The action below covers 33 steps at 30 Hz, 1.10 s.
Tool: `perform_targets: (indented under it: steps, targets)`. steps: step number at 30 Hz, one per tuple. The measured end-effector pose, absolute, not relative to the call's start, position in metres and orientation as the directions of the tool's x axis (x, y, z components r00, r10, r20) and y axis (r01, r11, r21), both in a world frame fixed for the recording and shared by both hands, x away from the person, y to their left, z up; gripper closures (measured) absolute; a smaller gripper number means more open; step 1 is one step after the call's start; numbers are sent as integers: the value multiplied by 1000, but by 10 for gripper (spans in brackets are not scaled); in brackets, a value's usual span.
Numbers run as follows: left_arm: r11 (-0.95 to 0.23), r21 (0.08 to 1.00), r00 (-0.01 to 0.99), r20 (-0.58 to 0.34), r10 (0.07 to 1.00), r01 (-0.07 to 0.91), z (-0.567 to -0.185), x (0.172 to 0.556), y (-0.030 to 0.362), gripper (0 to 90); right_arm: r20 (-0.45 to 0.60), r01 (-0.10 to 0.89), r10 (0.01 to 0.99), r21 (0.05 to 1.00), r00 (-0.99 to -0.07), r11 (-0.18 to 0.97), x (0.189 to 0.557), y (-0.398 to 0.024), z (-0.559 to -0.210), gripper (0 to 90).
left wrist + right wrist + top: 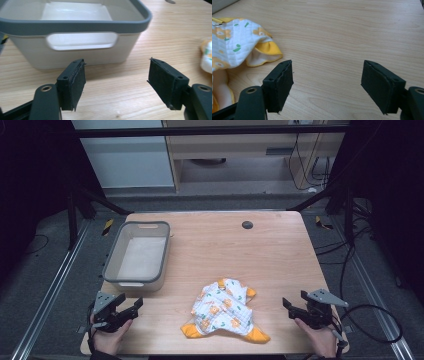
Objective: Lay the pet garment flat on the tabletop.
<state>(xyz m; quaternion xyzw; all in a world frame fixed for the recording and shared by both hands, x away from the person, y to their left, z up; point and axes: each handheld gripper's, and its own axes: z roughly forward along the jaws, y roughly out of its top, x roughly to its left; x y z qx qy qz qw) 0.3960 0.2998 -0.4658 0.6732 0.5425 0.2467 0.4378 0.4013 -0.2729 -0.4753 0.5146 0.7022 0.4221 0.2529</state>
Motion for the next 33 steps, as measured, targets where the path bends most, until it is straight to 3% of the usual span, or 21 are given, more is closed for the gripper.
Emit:
perform_targets:
  steps: [6,16,33]
  targets:
    - [-28,860,332,-167,928,510,-462,391,294,298,119,509,934,858,-338,75,398,-276,-474,267]
    - [-52,864,377,-164,912,501,-457,388,284,295,107,490,917,865,-385,104,397,-266,-469,266]
    - [-155,890,470,-73,880,429,-427,398,256,297,87,430,888,893,-451,131,406,-246,-436,266]
